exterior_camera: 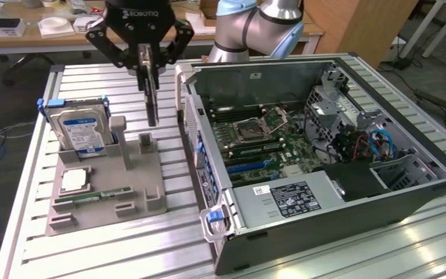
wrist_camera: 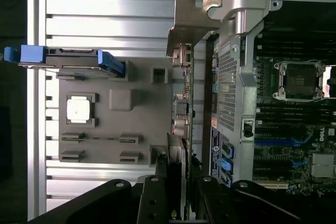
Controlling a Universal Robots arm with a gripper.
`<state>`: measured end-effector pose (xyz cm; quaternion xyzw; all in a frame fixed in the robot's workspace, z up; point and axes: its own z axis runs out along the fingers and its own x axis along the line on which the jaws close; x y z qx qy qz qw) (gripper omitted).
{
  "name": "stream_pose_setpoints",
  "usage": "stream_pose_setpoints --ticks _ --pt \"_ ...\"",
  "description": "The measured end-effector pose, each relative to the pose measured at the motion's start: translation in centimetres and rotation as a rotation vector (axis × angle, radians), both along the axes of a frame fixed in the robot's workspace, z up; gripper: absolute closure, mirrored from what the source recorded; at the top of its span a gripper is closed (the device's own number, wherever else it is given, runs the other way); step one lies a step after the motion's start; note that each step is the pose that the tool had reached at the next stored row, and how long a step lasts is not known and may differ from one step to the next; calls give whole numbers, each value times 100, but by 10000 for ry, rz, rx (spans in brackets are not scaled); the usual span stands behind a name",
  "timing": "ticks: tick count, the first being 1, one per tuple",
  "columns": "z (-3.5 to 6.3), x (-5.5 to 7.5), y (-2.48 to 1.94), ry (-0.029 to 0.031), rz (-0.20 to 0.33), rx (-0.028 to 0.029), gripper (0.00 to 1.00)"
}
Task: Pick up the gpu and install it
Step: 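Pick up the gpu and move the gpu toward the slot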
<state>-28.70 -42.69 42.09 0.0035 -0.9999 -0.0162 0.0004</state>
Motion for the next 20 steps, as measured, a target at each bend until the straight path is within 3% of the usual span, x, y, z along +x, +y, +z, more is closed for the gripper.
stream_pose_setpoints --ticks 20 --pt "-5 903 0 -1 0 1 74"
